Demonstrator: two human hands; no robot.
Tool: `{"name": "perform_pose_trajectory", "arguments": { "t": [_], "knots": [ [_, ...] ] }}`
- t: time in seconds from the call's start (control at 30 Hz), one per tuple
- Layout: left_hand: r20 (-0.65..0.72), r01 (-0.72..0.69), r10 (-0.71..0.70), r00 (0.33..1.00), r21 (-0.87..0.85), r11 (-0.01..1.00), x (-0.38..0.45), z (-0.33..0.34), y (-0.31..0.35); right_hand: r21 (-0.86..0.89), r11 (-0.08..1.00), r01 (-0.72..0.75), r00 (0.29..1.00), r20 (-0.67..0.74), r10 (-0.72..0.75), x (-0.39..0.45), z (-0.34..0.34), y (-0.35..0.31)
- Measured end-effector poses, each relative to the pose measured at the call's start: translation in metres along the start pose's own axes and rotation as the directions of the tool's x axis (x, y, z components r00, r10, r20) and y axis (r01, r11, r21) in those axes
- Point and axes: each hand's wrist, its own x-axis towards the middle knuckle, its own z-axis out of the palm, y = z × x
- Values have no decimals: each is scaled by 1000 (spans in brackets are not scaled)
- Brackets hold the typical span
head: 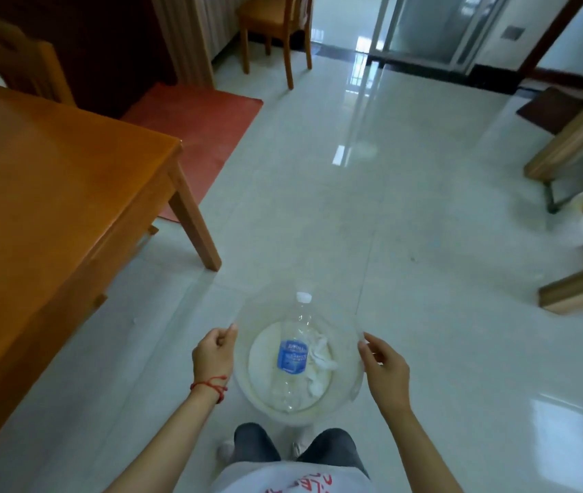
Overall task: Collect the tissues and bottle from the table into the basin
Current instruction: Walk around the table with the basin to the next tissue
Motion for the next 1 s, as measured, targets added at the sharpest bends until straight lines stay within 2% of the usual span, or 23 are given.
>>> {"name": "perform_pose_trajectory", "arguments": {
  "t": [0.17,0.4,0.7,0.87,1.0],
  "knots": [
    [106,-26,22,994,32,999,-1,51,27,50,998,-40,996,-74,44,19,-44,10],
    [173,-78,67,983,57,995,25,100,70,109,993,-53,983,-169,71,67,-69,0],
    [185,-91,85,979,25,996,136,150,136,102,995,-6,975,-219,28,185,-40,-50],
    [177,-64,64,982,-5,998,210,160,179,103,995,-6,982,-188,25,256,-12,-98],
    [119,-87,81,990,45,995,259,165,213,102,995,4,988,-153,12,312,9,-133]
  ]
}}
